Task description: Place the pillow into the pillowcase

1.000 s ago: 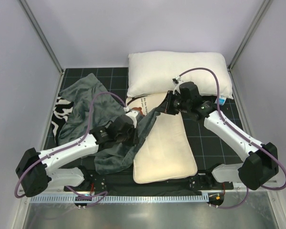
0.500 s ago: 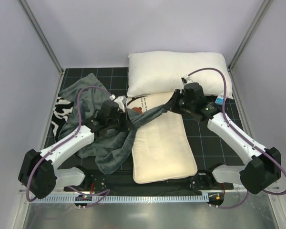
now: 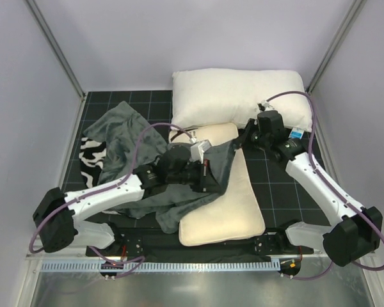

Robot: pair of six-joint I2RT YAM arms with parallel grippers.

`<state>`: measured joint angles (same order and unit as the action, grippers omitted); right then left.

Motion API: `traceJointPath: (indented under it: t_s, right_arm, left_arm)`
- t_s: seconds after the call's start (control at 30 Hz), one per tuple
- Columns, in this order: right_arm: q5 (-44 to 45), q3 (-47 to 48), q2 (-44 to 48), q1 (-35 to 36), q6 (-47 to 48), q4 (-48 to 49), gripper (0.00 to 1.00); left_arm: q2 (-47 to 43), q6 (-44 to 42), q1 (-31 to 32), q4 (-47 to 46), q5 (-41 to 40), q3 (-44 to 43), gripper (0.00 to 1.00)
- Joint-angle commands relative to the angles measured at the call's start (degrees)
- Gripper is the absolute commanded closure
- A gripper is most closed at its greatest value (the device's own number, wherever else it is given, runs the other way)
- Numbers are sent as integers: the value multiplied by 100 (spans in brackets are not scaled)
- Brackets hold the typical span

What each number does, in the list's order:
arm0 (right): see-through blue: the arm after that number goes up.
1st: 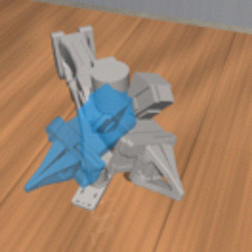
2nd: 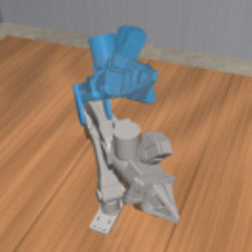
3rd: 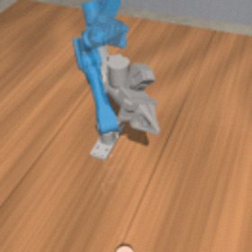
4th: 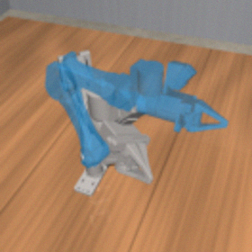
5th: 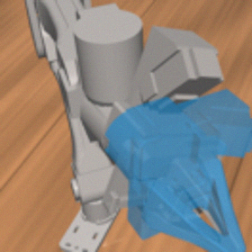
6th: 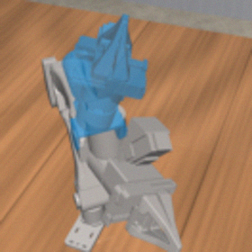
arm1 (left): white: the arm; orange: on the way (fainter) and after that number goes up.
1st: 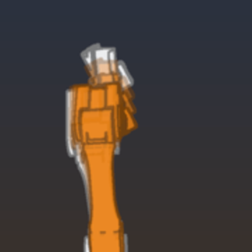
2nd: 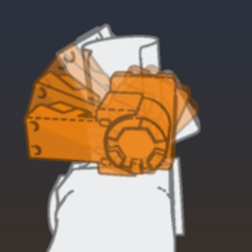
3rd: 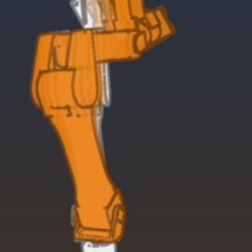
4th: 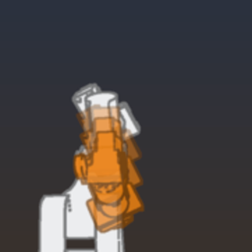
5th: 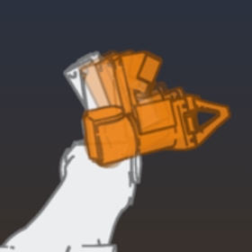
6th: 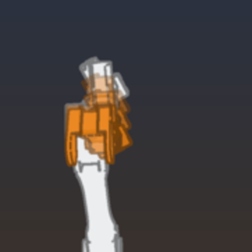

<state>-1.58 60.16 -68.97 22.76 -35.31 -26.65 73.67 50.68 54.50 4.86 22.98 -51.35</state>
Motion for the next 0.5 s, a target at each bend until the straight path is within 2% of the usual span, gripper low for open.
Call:
traceJointPath:
  t_s: [0.0,0.07,0.17,0.2,0.23,0.27,0.3,0.33,0.37,0.47]
  right_arm:
    - [466,347,129,-333,200,-146,85]
    - [545,382,164,-448,217,-269,85]
    - [694,347,278,-641,183,-410,85]
    - [756,321,314,-685,148,-419,86]
    - [826,251,349,-755,130,-420,86]
    - [844,216,410,-799,130,-420,86]
    - [870,181,489,-835,121,-428,86]
    - [896,119,533,-896,121,-437,86]
    - [905,101,560,-923,130,-446,86]
    - [993,-13,700,-984,130,-455,86]
  left_arm:
    - [454,820,682,-1240,-65,-541,100]
    - [962,856,947,-1347,-276,-892,100]
    - [1752,909,1282,-1453,-137,-1253,89]
    - [1930,892,1317,-1462,12,-1472,71]
    - [2054,813,1344,-1392,135,-1544,59]
    - [2107,717,1327,-1296,145,-1579,39]
    - [2003,568,1318,-1138,-38,-1562,30]
    - [1889,175,1291,-554,-327,-1553,23]
    - [1731,-3,1265,-217,-1043,-1553,13]
    - [1107,-505,1037,900,-1908,-1518,3]
